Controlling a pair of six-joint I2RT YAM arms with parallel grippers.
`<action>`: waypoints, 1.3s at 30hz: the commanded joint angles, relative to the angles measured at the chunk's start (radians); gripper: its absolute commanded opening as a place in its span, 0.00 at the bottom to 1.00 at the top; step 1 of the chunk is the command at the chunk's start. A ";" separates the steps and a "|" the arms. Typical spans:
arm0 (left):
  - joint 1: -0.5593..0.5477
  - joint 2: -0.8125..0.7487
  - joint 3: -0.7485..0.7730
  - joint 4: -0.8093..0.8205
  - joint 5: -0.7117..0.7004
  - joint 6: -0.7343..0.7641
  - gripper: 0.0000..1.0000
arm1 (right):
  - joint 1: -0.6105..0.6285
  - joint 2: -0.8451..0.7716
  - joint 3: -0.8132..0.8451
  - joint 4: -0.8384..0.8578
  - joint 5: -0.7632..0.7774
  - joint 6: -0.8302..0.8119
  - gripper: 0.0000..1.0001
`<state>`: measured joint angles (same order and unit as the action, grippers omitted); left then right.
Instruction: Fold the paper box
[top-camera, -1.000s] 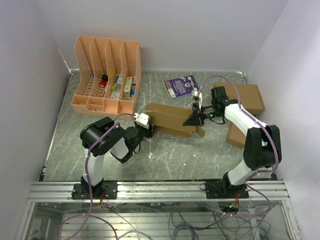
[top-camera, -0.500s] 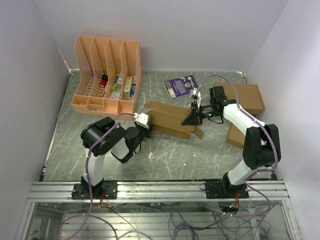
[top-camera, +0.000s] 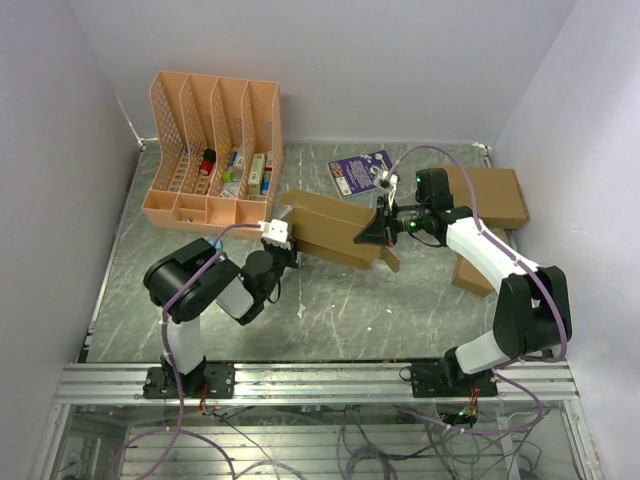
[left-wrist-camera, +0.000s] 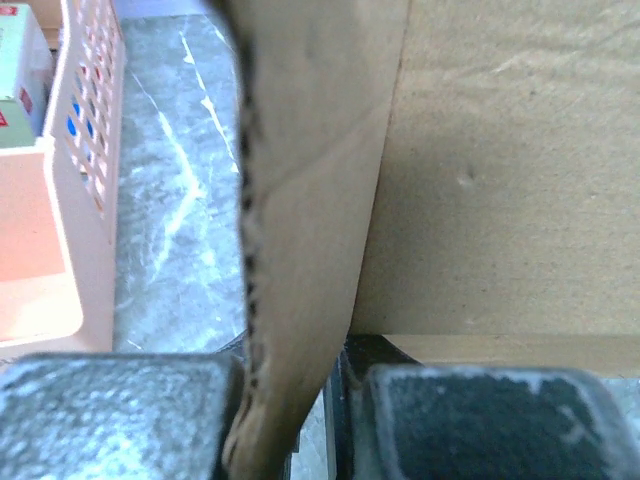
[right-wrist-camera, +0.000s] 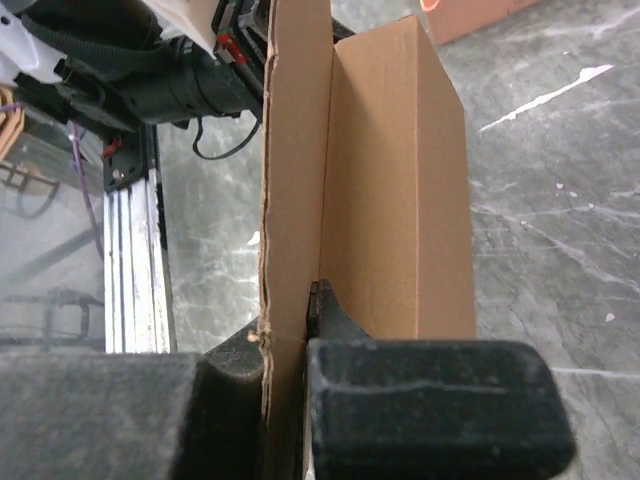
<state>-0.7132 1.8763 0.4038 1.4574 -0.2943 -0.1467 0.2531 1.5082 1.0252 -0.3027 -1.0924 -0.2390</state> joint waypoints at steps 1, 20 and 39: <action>0.009 -0.106 0.018 -0.112 -0.065 -0.041 0.09 | 0.006 -0.030 0.036 0.067 0.070 0.164 0.00; 0.043 -0.392 0.303 -1.336 0.187 -0.211 0.07 | 0.012 0.057 0.173 -0.130 0.276 0.241 0.00; 0.065 -0.312 0.461 -1.584 0.202 -0.248 0.08 | -0.011 0.041 0.066 -0.051 0.206 0.206 0.03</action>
<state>-0.6636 1.5543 0.8375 -0.0834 -0.1249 -0.3893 0.2607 1.5799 1.1198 -0.4065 -0.8780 -0.0040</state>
